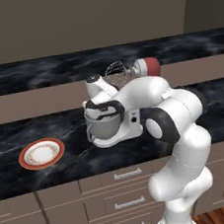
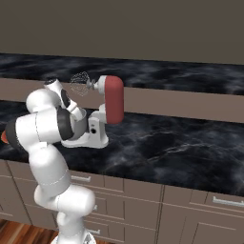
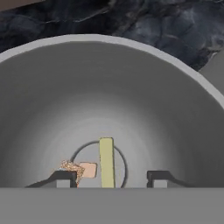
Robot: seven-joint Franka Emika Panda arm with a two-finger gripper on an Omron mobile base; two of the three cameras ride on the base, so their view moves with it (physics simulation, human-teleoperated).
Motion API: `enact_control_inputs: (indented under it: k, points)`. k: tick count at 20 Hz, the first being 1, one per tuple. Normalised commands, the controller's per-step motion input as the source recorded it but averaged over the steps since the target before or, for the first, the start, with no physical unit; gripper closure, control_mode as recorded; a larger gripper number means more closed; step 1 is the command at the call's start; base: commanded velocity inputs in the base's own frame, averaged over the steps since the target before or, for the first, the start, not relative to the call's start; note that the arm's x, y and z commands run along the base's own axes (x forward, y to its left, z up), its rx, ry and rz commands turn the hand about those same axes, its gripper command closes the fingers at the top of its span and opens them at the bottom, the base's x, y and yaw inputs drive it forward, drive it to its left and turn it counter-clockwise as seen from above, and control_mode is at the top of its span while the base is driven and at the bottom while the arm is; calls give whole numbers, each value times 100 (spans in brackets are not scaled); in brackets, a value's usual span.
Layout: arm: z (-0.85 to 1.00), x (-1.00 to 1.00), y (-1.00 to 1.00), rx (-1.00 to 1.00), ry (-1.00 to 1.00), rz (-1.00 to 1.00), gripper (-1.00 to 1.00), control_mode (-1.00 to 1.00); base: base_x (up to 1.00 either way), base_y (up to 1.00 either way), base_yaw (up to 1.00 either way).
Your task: Add butter and sugar cubes to the stand mixer bowl and then turn on the stand mixer to begin making frosting.
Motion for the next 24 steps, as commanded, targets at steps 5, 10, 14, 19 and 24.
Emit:
enact_control_inputs:
  k: [5, 10, 14, 19, 24]
  points:
    - [24, -4, 1, 3, 0, 0, -100, -100, 0, 0, 0]
    - [93, -73, 0, 11, -6, 0, -100, -100, 0, 0, 0]
    - [100, -84, -4, 15, -7, 1, -100, -100, 0, 0, 0]
    - [97, -60, -65, 15, 0, 0, -100, -100, 0, 0, 0]
    - [55, -6, -100, 22, 2, -9, -100, -100, 0, 0, 0]
